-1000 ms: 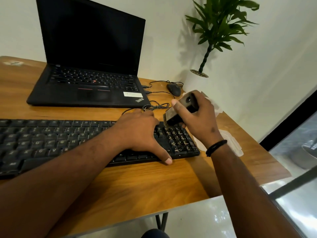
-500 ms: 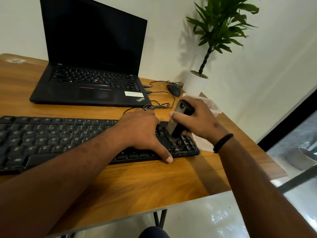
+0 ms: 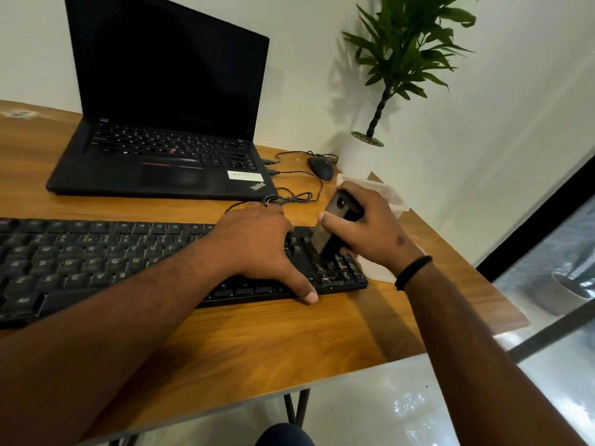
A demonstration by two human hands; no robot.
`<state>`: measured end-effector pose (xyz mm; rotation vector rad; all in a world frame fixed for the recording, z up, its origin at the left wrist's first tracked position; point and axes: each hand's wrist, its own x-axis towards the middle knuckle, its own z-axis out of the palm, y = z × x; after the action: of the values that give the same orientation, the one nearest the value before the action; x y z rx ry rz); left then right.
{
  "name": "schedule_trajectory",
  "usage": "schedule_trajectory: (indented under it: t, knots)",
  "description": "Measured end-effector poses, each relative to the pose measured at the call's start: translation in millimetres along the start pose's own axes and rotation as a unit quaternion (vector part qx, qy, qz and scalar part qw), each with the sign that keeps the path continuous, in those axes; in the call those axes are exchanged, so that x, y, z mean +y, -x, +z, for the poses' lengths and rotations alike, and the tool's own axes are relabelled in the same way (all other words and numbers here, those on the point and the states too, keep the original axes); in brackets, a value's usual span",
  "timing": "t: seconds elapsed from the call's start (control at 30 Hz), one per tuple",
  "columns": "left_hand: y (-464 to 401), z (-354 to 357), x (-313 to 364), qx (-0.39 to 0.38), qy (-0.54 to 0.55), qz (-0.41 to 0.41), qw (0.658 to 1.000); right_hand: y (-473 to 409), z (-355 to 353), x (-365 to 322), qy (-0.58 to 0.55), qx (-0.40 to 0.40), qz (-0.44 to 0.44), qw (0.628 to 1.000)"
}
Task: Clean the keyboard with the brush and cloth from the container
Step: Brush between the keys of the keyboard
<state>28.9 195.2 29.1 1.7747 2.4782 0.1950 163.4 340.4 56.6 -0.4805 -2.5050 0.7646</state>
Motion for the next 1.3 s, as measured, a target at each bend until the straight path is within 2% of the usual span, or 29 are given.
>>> schedule_trajectory:
  t: [0.07, 0.1, 0.2, 0.23, 0.37, 0.4, 0.47, 0.5, 0.6, 0.63, 0.73, 0.77, 0.87, 0.9, 1.0, 1.03, 1.17, 1.3]
  knots:
    - [-1, 0, 0, 0.002, 0.004, -0.002, 1.0, 1, -8, -3, -0.041, -0.076, 0.011, 0.996]
    - [-1, 0, 0, 0.004, 0.004, -0.003, 1.0, 1, -6, -4, -0.049, -0.075, 0.007, 0.996]
    - [0, 0, 0, 0.008, -0.001, -0.002, 1.0, 1, 7, -5, 0.014, 0.04, -0.018, 0.999]
    - [0, 0, 0, 0.009, 0.0, -0.001, 1.0, 2, 8, -4, 0.02, 0.048, -0.018, 0.998]
    - [1, 0, 1, 0.005, 0.01, -0.004, 1.0, 11, -4, -7, -0.043, -0.078, -0.013, 0.996]
    - [1, 0, 0, 0.002, 0.012, -0.006, 1.0, 13, -3, -7, -0.022, -0.065, -0.023, 0.997]
    - [0, -1, 0, -0.001, 0.008, -0.007, 1.0, 15, 2, -6, 0.04, 0.022, -0.046, 0.998]
    - [1, -1, 0, 0.0, 0.007, -0.007, 1.0, 16, 2, -4, 0.039, 0.034, -0.044, 0.998]
    - [2, 0, 1, 0.002, 0.012, -0.003, 1.0, 20, -7, -3, -0.023, -0.056, -0.032, 0.998]
    - [2, 0, 1, 0.001, 0.014, -0.003, 1.0, 22, -8, -3, -0.015, -0.059, -0.035, 0.998]
    - [2, -2, 1, 0.002, 0.012, -0.007, 1.0, 25, -1, -4, 0.019, 0.024, -0.042, 0.999]
    - [2, -1, 2, 0.003, 0.011, -0.007, 1.0, 26, -1, -4, 0.013, 0.021, -0.041, 0.999]
    - [2, -1, 3, -0.001, 0.016, -0.005, 1.0, 27, -12, -6, -0.035, -0.071, -0.025, 0.997]
    - [2, -1, 2, -0.001, 0.018, -0.006, 1.0, 26, -12, -5, -0.026, -0.067, -0.025, 0.997]
    - [1, -1, 2, 0.001, 0.01, -0.004, 1.0, 19, 1, -1, 0.059, 0.061, -0.046, 0.995]
    - [1, 0, 2, 0.001, 0.006, -0.003, 1.0, 17, 3, 2, 0.054, 0.072, -0.04, 0.995]
    - [0, 0, 1, 0.003, 0.008, -0.003, 1.0, 5, -8, 8, -0.043, -0.028, 0.023, 0.998]
    - [0, 0, 0, 0.002, 0.007, -0.002, 1.0, -6, 4, 10, -0.032, 0.036, 0.01, 0.999]
